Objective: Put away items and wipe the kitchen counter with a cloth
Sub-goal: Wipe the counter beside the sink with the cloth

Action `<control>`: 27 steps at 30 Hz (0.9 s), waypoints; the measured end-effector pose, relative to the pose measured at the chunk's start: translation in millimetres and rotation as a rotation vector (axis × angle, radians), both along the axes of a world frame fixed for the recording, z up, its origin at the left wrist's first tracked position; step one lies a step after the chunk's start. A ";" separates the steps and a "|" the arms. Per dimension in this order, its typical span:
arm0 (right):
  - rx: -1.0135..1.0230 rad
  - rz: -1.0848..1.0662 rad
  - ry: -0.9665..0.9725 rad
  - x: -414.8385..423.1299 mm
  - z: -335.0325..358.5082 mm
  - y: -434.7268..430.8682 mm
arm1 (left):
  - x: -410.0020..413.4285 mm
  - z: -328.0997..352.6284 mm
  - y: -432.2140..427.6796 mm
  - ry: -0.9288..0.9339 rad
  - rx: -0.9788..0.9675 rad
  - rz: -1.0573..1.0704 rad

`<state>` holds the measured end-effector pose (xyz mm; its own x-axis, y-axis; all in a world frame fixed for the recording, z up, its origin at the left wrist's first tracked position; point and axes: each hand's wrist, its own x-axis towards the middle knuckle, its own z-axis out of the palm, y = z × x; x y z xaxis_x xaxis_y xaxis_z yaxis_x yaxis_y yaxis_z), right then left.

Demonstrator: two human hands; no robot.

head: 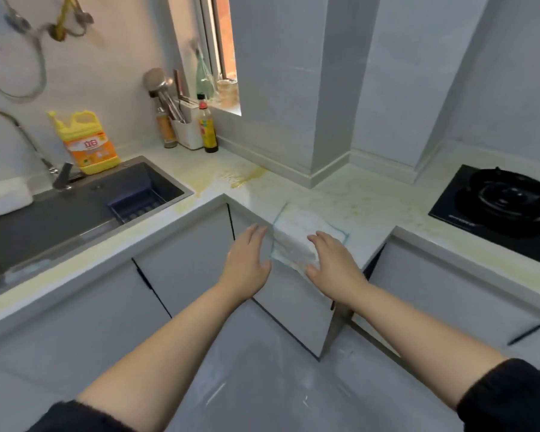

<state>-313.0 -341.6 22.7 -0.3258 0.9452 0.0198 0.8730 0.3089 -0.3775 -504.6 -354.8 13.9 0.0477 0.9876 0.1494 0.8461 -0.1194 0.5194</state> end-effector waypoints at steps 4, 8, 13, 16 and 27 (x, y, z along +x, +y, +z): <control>-0.067 -0.092 -0.032 55.7 -30.3 50.9 | 43.2 -34.3 52.2 -0.011 -0.105 -0.077; -0.079 -0.108 -0.092 61.3 -64.0 90.9 | 51.7 -67.0 97.7 0.097 -0.181 -0.154; -0.157 -0.123 -0.312 31.0 -106.4 135.8 | 45.3 -105.7 174.0 0.376 -0.276 -0.282; -0.169 -0.181 -0.469 14.5 -123.4 154.5 | 41.7 -120.9 210.7 0.526 -0.321 -0.384; 0.062 -0.072 -0.373 25.6 -133.2 143.2 | 14.8 -118.1 234.9 0.542 0.028 -0.626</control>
<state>-287.4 -198.4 -110.5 -0.2545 0.9666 -0.0299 0.9671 0.2543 -0.0121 -489.8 -119.9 -104.2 0.6599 0.7508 -0.0287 0.7511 -0.6584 0.0489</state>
